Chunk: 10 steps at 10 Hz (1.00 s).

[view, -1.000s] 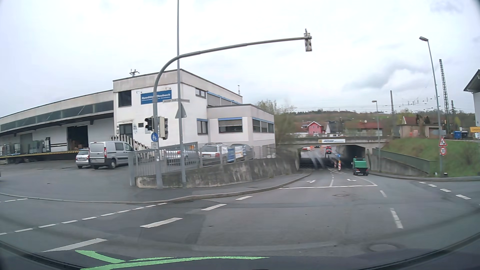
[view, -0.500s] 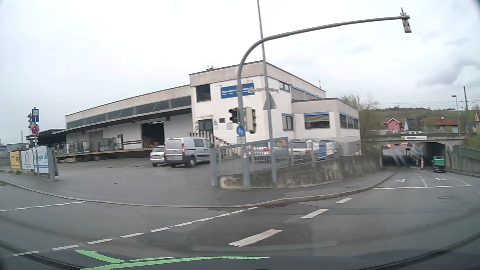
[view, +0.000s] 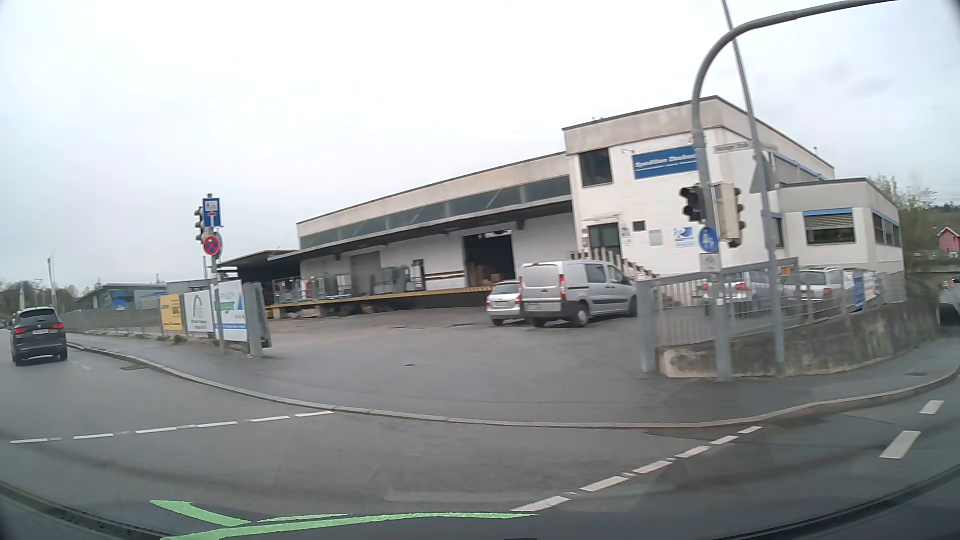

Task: Follow the waypoints while adhering to traffic rules and regulations

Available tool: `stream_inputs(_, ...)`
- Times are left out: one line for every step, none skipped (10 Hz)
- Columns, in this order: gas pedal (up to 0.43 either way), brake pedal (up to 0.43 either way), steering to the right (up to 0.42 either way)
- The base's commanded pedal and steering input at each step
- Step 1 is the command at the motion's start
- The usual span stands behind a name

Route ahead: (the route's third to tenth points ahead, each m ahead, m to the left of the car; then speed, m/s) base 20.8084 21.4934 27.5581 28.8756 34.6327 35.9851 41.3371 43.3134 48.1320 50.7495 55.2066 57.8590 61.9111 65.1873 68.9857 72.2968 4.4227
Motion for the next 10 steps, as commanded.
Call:
stream_inputs(0.130, 0.000, -0.605)
stream_inputs(0.157, 0.000, -0.592)
stream_inputs(0.157, 0.000, -0.576)
stream_inputs(0.169, 0.000, -0.564)
stream_inputs(0.189, 0.000, -0.549)
stream_inputs(0.197, 0.000, -0.531)
stream_inputs(0.209, 0.000, -0.505)
stream_inputs(0.240, 0.000, -0.476)
stream_inputs(0.248, 0.000, -0.418)
stream_inputs(0.268, 0.000, -0.344)
